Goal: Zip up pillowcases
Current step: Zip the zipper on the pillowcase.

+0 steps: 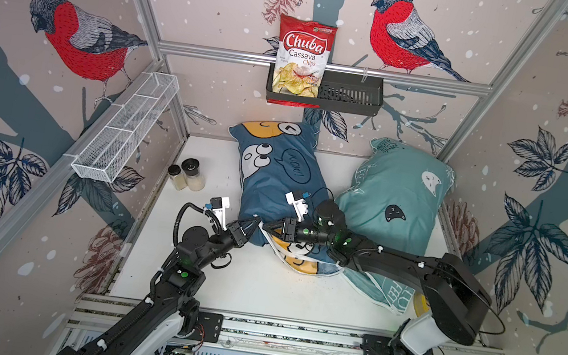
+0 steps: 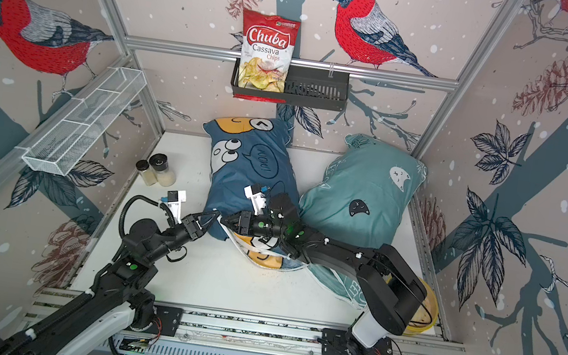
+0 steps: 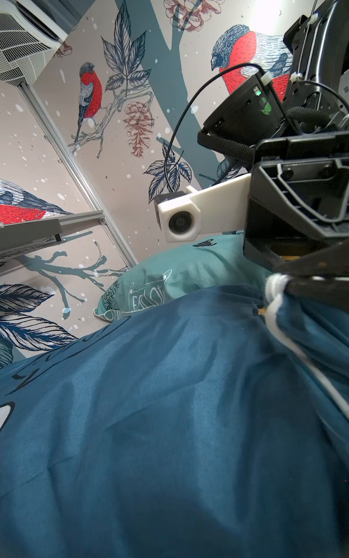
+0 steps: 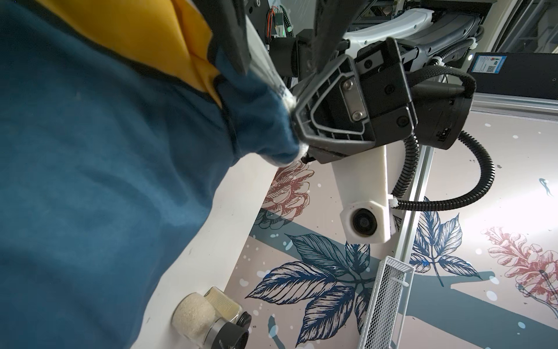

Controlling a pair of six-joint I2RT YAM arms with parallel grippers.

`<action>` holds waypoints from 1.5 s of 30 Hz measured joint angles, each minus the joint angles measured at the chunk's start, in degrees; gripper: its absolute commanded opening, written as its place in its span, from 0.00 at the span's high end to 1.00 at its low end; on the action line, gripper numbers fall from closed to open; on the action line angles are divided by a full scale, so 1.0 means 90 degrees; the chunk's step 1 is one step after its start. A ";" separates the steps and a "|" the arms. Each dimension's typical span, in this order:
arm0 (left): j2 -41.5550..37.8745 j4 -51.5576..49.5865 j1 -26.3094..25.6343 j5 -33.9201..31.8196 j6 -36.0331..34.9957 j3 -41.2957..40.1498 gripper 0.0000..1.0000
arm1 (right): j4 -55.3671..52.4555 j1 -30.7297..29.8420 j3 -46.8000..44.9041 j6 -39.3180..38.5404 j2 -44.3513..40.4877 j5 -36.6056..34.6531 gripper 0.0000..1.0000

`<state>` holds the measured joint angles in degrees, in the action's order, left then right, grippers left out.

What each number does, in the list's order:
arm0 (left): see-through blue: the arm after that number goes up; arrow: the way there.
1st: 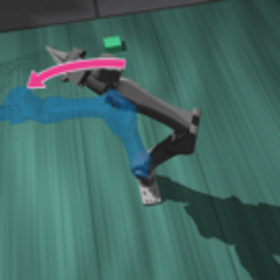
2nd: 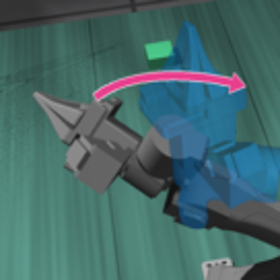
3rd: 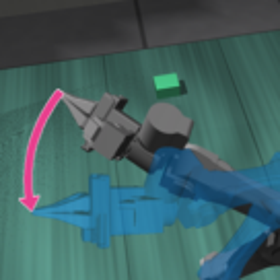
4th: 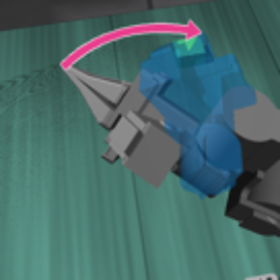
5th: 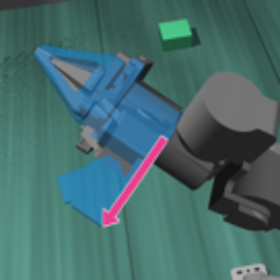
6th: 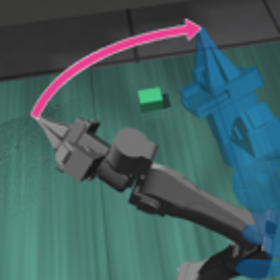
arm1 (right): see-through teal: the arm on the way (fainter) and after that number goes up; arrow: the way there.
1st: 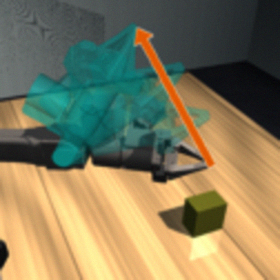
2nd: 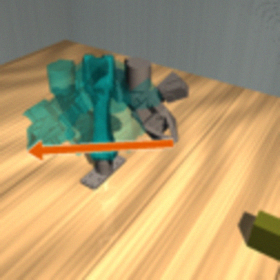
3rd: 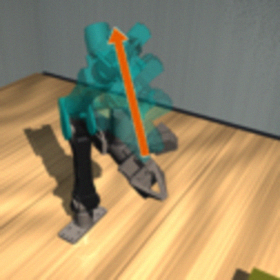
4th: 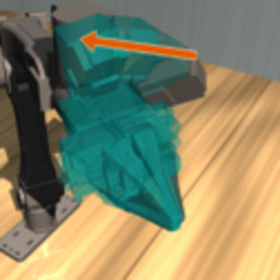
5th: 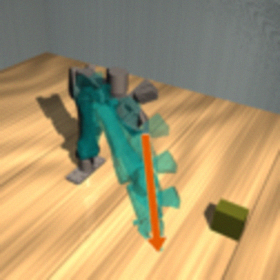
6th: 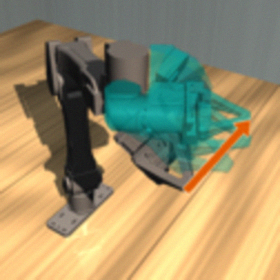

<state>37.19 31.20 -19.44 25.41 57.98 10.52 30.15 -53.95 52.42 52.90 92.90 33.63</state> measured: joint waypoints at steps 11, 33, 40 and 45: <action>0.0102 -0.0005 0.0000 -0.0005 -0.0112 0.0024 1.00 | 0.0134 0.0000 0.0041 0.0117 0.0007 0.0068 0.65; 0.0158 -0.0005 0.0000 0.0002 -0.0134 0.0034 1.00 | 0.0165 0.0029 0.0044 0.0134 0.0046 0.0070 0.72; 0.0163 -0.0005 0.0000 0.0005 -0.0134 0.0034 1.00 | 0.0168 0.0041 0.0044 0.0134 0.0136 0.0068 0.74; 0.0197 -0.0005 0.0000 0.0005 -0.0134 0.0034 1.00 | 0.0168 0.0053 0.0053 0.0134 0.0153 0.0068 0.76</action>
<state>38.96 31.16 -19.44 25.45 56.77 10.83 31.66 -53.47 52.90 54.11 94.28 34.24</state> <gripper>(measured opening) 0.055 0.243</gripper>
